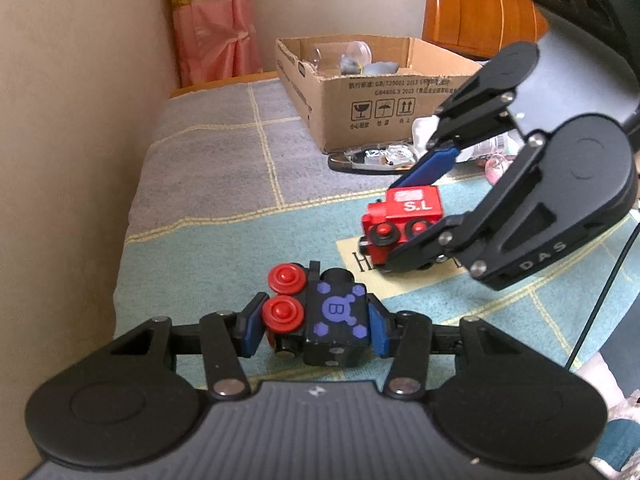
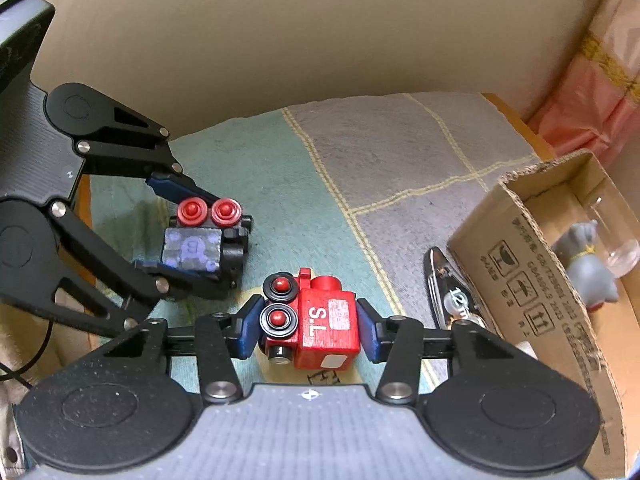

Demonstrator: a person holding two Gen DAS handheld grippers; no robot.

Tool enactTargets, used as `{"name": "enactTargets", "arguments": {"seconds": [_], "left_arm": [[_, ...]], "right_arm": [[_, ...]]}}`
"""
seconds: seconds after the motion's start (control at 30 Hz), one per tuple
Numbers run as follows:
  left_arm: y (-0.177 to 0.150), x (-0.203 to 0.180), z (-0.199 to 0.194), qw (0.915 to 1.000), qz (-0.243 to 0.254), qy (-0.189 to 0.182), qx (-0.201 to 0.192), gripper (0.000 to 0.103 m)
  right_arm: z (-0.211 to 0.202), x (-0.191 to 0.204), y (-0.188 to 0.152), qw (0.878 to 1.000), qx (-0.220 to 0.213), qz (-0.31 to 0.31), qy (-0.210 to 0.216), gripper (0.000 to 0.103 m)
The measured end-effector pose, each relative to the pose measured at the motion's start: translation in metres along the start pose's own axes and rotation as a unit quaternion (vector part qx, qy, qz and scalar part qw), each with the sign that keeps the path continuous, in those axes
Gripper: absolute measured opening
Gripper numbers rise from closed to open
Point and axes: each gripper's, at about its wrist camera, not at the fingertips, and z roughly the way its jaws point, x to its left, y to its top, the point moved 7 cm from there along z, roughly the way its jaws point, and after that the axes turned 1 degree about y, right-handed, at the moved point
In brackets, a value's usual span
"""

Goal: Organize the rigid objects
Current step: 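Carry both train cars over the box and release them inside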

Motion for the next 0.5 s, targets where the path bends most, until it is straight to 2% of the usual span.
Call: {"name": "enactTargets", "arguments": {"seconds": [0.27, 0.5], "left_arm": [[0.030, -0.004, -0.015, 0.9998, 0.006, 0.004, -0.016, 0.050], [0.091, -0.015, -0.030, 0.9973, 0.030, 0.000, -0.067, 0.050]], "right_arm": [[-0.037, -0.011, 0.000, 0.999, -0.028, 0.008, -0.034, 0.054], [-0.089, -0.040, 0.006, 0.994, -0.073, 0.033, -0.080, 0.054]]}}
